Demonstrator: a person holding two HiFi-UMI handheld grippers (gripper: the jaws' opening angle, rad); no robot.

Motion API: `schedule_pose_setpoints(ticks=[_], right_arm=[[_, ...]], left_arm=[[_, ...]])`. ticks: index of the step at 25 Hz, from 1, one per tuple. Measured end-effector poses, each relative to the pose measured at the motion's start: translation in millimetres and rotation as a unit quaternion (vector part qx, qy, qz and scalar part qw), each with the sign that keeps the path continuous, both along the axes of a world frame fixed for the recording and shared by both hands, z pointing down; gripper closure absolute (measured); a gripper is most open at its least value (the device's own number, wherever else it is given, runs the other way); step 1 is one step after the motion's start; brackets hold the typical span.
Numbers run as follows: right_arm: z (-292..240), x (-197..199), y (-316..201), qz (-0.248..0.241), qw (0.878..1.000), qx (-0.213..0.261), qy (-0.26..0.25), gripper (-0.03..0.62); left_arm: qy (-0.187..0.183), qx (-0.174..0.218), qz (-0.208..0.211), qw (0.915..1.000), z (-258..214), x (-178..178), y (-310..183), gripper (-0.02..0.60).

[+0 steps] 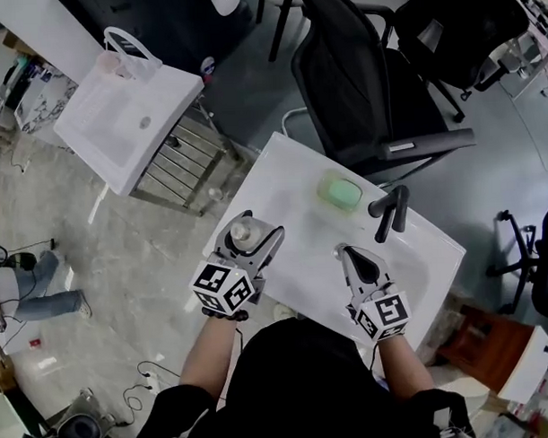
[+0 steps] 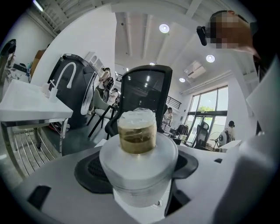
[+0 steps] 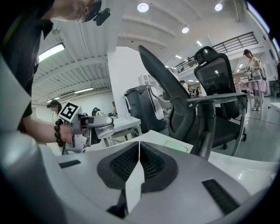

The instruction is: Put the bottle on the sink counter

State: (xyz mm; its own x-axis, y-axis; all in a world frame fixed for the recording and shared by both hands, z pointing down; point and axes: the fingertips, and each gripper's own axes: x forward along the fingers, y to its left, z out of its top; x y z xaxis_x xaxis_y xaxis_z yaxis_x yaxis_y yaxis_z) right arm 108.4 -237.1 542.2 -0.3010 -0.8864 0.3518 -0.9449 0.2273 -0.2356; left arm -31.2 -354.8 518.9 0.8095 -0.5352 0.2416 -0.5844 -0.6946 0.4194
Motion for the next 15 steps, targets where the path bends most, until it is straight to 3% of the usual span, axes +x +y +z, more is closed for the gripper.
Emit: schedule_pose_setpoints(ticks=[10, 15], right_arm=[[29, 14, 6, 0.008, 0.999, -0.044, -0.006, 0.562], [33, 17, 7, 0.004, 0.998, -0.052, 0.024, 0.562]], left_arm=[[-0.028, -0.017, 0.016, 0.9993, 46, 51, -44, 0.225], [-0.037, -0.016, 0.018, 0.999, 59, 70, -67, 0.225]])
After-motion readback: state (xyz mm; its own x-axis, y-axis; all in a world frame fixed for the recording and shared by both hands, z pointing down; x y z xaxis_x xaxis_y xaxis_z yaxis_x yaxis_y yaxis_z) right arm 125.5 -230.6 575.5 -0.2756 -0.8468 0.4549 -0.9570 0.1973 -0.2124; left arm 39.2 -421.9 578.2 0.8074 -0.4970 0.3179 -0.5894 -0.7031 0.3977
